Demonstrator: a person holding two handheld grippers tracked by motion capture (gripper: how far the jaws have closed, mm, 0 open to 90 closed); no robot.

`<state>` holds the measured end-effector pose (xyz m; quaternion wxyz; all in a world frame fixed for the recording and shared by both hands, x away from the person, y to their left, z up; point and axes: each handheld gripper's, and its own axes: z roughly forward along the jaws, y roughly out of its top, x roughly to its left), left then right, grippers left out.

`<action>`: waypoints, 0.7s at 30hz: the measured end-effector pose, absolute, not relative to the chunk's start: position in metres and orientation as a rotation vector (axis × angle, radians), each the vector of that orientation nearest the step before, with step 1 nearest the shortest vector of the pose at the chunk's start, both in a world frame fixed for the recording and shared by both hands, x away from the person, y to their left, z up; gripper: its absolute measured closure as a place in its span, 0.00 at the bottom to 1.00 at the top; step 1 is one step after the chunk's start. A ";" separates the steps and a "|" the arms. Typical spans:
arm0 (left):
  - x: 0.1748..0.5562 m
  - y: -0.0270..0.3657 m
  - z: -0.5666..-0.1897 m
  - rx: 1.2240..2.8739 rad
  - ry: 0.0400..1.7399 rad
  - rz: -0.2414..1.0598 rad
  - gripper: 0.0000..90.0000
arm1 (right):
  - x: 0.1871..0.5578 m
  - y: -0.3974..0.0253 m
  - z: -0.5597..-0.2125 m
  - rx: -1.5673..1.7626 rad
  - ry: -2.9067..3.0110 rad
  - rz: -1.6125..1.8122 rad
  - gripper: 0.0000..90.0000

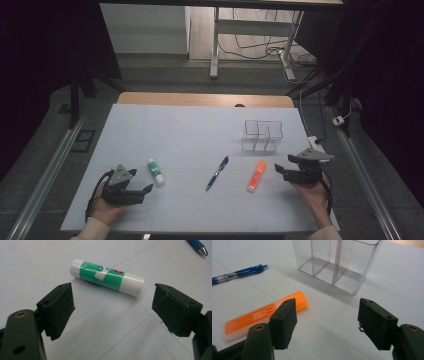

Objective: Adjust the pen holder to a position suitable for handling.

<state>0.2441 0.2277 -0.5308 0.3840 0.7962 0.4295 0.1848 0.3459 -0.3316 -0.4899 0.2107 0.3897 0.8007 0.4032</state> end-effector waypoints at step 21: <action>0.246 0.228 -0.534 2.041 1.112 0.469 0.20 | 0.387 -0.344 -0.496 1.174 2.179 1.029 0.63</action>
